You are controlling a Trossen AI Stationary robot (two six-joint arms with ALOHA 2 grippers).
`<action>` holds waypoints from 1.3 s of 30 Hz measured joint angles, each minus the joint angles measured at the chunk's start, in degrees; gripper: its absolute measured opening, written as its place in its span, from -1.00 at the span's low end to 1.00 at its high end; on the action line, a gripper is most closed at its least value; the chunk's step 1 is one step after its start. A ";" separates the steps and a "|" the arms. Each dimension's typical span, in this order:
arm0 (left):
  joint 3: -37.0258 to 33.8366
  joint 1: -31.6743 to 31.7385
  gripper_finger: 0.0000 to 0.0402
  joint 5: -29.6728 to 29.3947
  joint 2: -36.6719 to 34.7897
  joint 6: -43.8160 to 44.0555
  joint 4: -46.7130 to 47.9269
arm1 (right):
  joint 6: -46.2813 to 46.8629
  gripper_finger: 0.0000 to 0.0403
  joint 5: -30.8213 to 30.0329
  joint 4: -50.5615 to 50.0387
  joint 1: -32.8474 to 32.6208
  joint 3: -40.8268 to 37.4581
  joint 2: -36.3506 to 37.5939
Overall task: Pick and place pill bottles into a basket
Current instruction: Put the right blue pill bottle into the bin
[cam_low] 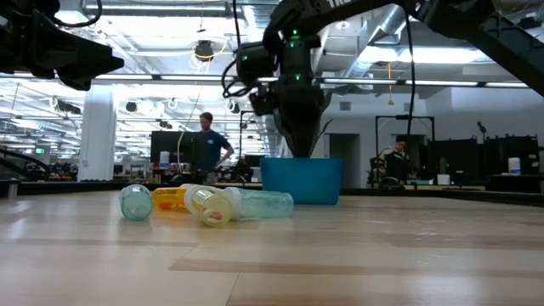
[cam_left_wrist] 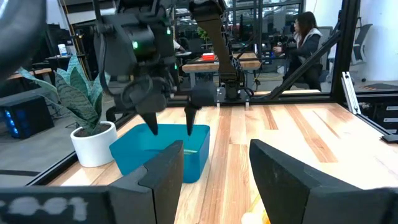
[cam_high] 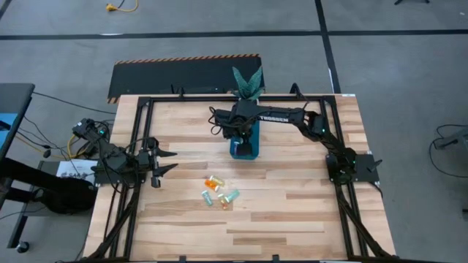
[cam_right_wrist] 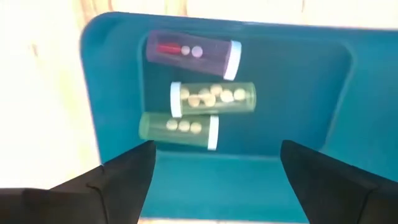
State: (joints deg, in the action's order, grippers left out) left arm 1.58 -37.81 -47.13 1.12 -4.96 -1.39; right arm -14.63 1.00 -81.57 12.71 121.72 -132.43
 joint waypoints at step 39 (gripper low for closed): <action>0.00 0.01 -0.13 -0.02 0.00 0.01 0.00 | 1.25 0.68 -2.80 11.78 -20.57 13.15 0.04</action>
State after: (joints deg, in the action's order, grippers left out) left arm 1.58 -37.80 -47.16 1.12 -4.95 -1.39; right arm -13.38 -1.80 -69.78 -7.86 134.87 -132.40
